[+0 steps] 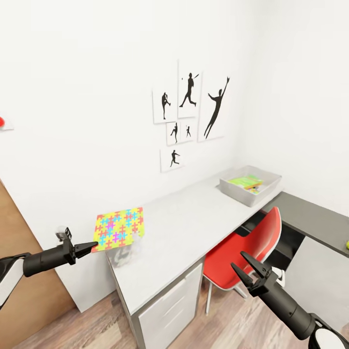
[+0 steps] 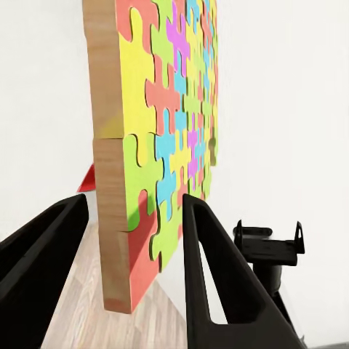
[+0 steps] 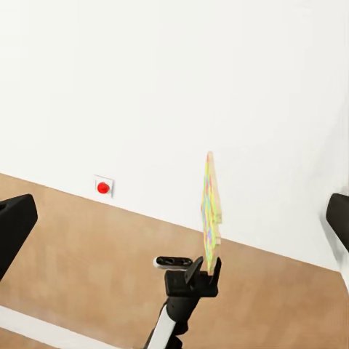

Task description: Put all the toys in the child's room - the three board games (two on the bed and one on the table), the two jigsaw puzzles on the table, and the tennis ball on the table - inside the toy box on the table in the child's room.

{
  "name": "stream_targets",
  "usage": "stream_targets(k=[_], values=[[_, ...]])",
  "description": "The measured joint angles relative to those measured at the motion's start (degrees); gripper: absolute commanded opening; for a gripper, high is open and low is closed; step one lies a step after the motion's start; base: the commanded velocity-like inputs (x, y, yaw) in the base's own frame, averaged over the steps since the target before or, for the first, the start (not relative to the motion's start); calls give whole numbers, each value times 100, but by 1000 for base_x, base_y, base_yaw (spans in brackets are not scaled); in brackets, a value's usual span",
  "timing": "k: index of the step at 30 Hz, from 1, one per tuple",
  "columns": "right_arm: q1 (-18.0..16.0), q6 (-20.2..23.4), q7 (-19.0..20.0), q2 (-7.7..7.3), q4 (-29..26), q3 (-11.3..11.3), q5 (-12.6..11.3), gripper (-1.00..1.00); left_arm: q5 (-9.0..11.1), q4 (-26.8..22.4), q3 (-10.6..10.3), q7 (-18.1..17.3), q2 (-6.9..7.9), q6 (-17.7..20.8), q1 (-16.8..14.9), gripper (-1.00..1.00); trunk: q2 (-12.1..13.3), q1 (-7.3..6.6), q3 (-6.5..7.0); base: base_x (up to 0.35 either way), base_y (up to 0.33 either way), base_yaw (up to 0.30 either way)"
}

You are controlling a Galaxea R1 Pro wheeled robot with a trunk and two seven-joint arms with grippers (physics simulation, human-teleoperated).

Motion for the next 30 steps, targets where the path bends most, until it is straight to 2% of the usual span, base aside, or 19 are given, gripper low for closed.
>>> stream_targets(k=[5, 15, 23, 25, 28, 30], values=[[0, -20, -4, 31, 0, 6, 0, 100, 1, -2, 0, -1, 16, 0, 0, -100, 201, -110, 134, -12, 0, -28], [-5, -30, -13, -3, -2, -1, 1, 100, -1, -2, 2, -3, 18, 0, 1, -100, 603, -330, 396, -77, 0, -3], [-301, -15, -34, -32, -6, 15, 1, 100, -1, -3, 0, 0, 19, 0, 2, -100, 925, -506, 575, -3, 0, 0], [-404, 10, -91, -33, -4, 48, 84, 100, 0, -3, 16, -6, 21, 0, 2, -100, 1006, -550, 616, 0, 0, 0], [-482, 32, -467, -25, -2, 59, 391, 100, -2, -3, 26, -5, 21, 0, 2, -100, 1126, -616, 677, 0, 0, 0], [-498, 37, -653, -18, -2, 62, 464, 100, -2, -3, 25, -7, 21, 0, 2, -100, 1207, -660, 718, 0, 0, 0]])
